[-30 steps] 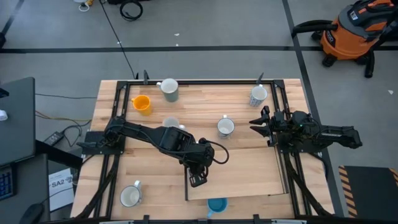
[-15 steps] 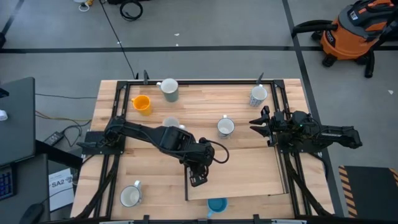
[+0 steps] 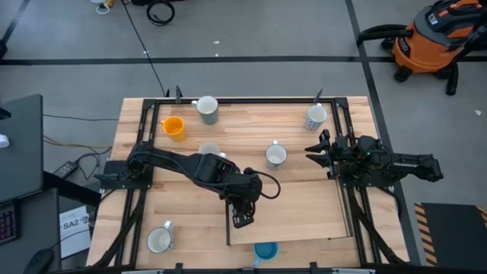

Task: Place coffee mugs
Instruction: Put the bottom white blue patterned mug on the shelf

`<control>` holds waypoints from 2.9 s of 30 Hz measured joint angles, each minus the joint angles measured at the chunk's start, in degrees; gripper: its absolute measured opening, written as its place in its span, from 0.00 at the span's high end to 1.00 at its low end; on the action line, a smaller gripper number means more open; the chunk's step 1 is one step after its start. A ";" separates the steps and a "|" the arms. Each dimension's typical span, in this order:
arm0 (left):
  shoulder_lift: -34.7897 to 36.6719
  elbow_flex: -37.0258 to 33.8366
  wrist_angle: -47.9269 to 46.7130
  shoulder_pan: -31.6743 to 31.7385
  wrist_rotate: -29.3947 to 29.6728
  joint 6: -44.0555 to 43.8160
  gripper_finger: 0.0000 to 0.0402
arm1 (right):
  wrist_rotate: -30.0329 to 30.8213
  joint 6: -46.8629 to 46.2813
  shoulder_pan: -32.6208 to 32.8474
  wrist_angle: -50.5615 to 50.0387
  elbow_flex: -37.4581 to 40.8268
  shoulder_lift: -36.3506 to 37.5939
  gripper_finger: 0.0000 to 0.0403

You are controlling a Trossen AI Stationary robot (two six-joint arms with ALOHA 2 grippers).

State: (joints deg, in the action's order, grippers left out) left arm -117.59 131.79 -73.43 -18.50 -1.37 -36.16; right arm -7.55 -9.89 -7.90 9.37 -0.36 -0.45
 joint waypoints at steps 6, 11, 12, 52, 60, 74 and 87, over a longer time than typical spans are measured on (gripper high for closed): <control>3.27 0.02 1.63 0.11 0.09 -0.02 0.50 | 0.00 0.00 0.02 0.07 -0.01 -0.02 0.70; 6.87 0.02 2.26 0.11 0.24 2.11 0.50 | 0.00 0.00 0.00 0.21 -0.01 -0.01 0.70; 7.69 0.02 2.15 0.01 0.45 3.20 0.50 | 0.00 0.00 0.00 0.26 0.00 -0.02 0.70; 47.24 -48.91 -5.36 -19.02 22.95 -23.10 0.50 | 0.00 -0.02 0.00 2.16 -0.02 -0.02 0.70; 51.23 -58.36 1.41 -23.11 18.50 -31.13 0.50 | 0.00 -0.02 0.00 2.13 -0.01 -0.02 0.70; 50.87 -71.05 10.70 -30.55 8.55 -36.89 0.50 | 0.00 -0.02 0.00 2.12 -0.02 -0.02 0.70; 50.63 -76.55 18.91 -35.61 4.17 -40.58 0.50 | 0.00 -0.02 0.00 2.10 0.00 -0.02 0.70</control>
State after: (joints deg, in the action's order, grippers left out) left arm -66.96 55.24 -54.52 -54.11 2.81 -76.74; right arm -7.55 -9.91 -7.90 11.46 -0.36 -0.47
